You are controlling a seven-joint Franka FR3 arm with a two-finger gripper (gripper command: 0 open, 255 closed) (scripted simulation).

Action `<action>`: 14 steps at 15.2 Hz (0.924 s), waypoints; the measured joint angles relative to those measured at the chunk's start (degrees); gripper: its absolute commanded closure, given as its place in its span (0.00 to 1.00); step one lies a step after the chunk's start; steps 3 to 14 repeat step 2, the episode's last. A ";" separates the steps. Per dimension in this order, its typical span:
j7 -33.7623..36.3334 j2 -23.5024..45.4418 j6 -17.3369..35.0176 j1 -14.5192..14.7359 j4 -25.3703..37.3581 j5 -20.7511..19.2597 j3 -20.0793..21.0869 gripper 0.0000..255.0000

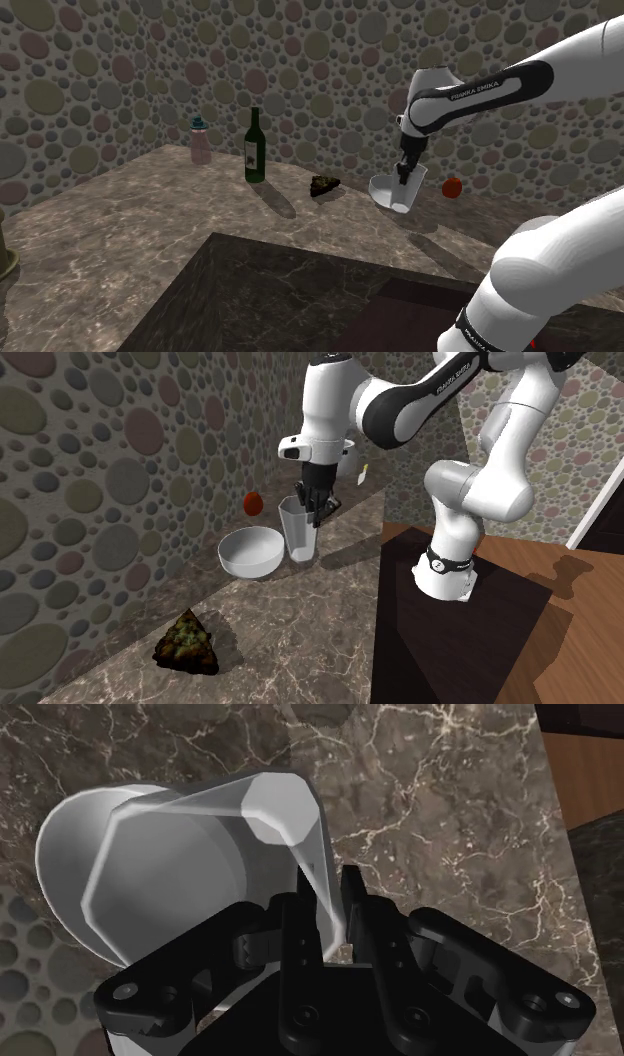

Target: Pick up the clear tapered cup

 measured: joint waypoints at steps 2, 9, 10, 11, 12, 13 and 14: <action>-0.27 -0.04 -1.19 0.11 1.17 0.26 0.09 1.00; -0.27 -0.04 -1.19 0.11 1.17 0.26 0.09 1.00; -0.27 -0.04 -1.19 0.11 1.17 0.26 0.09 1.00; -0.27 -0.04 -1.19 0.11 1.17 0.26 0.09 1.00; -0.27 -0.04 -1.19 0.11 1.17 0.26 0.09 1.00; -0.27 -0.04 -1.19 0.11 1.17 0.26 0.09 1.00; -0.27 -0.04 -1.19 0.11 1.17 0.26 0.09 1.00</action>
